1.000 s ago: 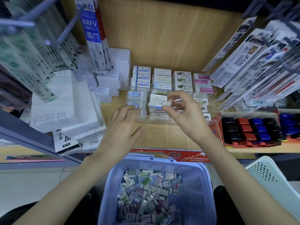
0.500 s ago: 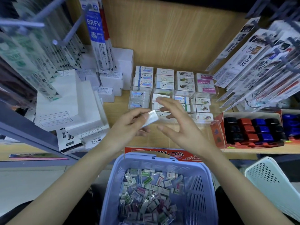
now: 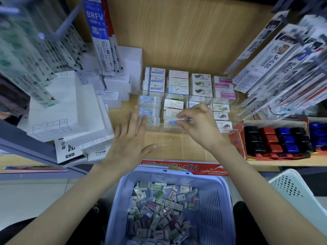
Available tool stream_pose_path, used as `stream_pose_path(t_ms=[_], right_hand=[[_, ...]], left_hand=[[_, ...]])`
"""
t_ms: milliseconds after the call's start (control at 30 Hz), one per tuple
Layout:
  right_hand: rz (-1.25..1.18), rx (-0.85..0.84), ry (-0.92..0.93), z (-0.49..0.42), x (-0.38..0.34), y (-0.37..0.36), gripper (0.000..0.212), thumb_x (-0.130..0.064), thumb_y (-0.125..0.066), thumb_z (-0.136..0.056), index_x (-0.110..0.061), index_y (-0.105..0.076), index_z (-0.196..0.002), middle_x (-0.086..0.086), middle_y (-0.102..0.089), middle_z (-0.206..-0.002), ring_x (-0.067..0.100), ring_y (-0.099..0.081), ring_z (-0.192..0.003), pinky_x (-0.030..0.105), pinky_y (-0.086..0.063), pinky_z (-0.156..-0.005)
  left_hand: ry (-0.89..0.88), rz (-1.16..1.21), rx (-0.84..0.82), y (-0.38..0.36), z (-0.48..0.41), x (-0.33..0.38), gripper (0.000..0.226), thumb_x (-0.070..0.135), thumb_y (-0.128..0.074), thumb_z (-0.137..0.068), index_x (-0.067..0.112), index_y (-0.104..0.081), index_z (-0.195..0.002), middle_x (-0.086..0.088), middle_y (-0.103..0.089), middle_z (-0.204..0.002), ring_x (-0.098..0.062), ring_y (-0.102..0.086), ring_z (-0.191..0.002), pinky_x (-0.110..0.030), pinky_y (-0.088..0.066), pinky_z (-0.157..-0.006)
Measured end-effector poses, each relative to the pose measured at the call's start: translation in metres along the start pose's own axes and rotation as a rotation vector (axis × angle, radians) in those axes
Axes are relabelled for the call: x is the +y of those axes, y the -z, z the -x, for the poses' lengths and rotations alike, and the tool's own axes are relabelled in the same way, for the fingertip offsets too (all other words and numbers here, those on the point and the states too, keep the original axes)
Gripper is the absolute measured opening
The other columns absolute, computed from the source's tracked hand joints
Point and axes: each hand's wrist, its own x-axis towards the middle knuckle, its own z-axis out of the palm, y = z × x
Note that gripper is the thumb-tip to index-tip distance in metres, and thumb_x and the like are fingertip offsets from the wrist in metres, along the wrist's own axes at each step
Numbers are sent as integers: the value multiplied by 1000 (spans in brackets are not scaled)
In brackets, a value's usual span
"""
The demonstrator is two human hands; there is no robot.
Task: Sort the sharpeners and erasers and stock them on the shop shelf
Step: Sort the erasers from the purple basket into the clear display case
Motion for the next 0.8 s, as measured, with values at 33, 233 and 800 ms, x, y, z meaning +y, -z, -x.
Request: stream_pose_path(t_ms=[33, 233, 800], right_hand=[[2, -8, -3, 0, 0, -2, 15, -24, -65, -87, -18, -71, -99, -9, -65, -89, 15, -40, -103, 30, -26, -95], [-28, 47, -81, 10, -5, -12, 18, -20, -55, -93, -17, -73, -95, -5, -66, -102, 18, -42, -97, 32, -32, -91], [-95, -140, -176, -13, -16, 9, 20, -1, -65, -84, -21, -65, -84, -8, -53, -79, 2, -45, -65, 21, -38, -68]], left_hand=[[-14, 17, 7, -2, 0, -1, 92, 68, -12, -82, 8, 1, -150, -9, 36, -149, -33, 9, -145, -46, -7, -115], [-38, 90, 27, -1, 0, 0, 90, 65, -19, -84, 8, 0, -150, -5, 39, -146, -32, 5, -145, -44, -12, -115], [9, 157, 11, 12, 5, 7, 73, 51, -33, -95, 11, -8, -150, -10, 24, -155, -27, 9, -145, -39, -3, -117]])
